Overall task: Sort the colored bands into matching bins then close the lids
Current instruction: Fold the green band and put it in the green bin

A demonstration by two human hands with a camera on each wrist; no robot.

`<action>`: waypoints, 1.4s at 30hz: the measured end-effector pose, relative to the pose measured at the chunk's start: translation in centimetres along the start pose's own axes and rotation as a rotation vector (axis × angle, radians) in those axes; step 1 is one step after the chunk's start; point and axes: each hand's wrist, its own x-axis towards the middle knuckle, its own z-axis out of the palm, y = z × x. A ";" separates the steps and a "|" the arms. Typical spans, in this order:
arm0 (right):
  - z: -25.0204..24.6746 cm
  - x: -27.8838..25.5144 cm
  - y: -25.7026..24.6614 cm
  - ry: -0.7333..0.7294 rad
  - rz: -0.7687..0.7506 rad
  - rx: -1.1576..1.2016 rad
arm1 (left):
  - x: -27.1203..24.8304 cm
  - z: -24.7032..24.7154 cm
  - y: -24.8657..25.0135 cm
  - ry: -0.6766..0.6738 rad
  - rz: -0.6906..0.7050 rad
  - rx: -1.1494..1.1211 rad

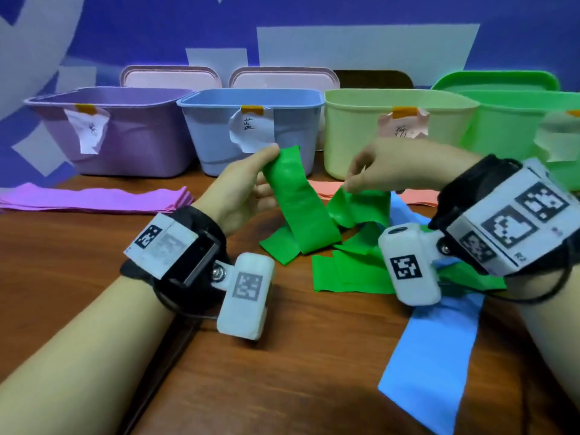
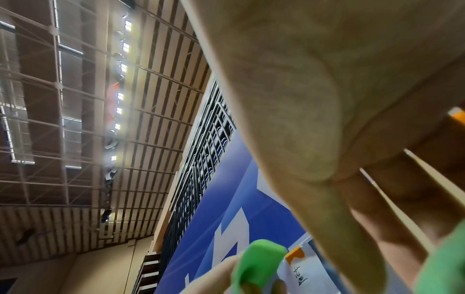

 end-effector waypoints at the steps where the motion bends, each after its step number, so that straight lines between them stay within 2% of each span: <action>1: 0.0 -0.1 0.1 -0.022 -0.001 -0.016 | 0.0 0.1 0.0 0.003 -0.013 -0.042; 3: 0.0 -0.2 0.5 -0.020 0.006 -0.043 | 0.0 0.3 0.0 0.016 -0.031 -0.105; 8: 0.5 0.1 1.8 0.030 0.035 -0.110 | -0.2 0.6 -0.5 0.073 -0.018 -0.060; 12: 1.5 0.4 1.5 0.085 -0.134 -0.127 | -0.1 0.5 -1.0 0.110 -0.076 -0.068; 14: 1.8 0.1 1.0 0.012 -0.223 -0.073 | 0.0 0.3 -1.2 0.050 -0.097 -0.085; 17: 1.8 -0.4 1.0 -0.139 -0.207 -0.107 | -0.2 0.3 -1.0 -0.054 -0.094 -0.084; 20: 1.8 -0.1 1.6 -0.313 -0.141 -0.202 | -0.5 0.5 -0.8 0.006 -0.091 -0.074; 23: 1.8 0.1 2.5 -0.401 -0.080 -0.142 | -0.6 0.6 -0.9 0.063 -0.086 -0.070; 27: 1.7 0.2 3.7 -0.350 0.039 -0.103 | -0.5 0.5 -1.0 0.106 -0.093 -0.061; 34: 1.5 0.1 3.7 -0.337 0.100 -0.179 | -0.7 0.9 -1.2 0.090 -0.153 -0.013; 39: 1.2 -0.1 2.8 -0.183 0.001 -0.116 | -1.1 1.3 -1.4 0.039 -0.182 0.021; 42: 1.0 -0.4 2.4 -0.268 -0.032 -0.130 | -1.1 1.3 -1.4 0.036 -0.178 0.057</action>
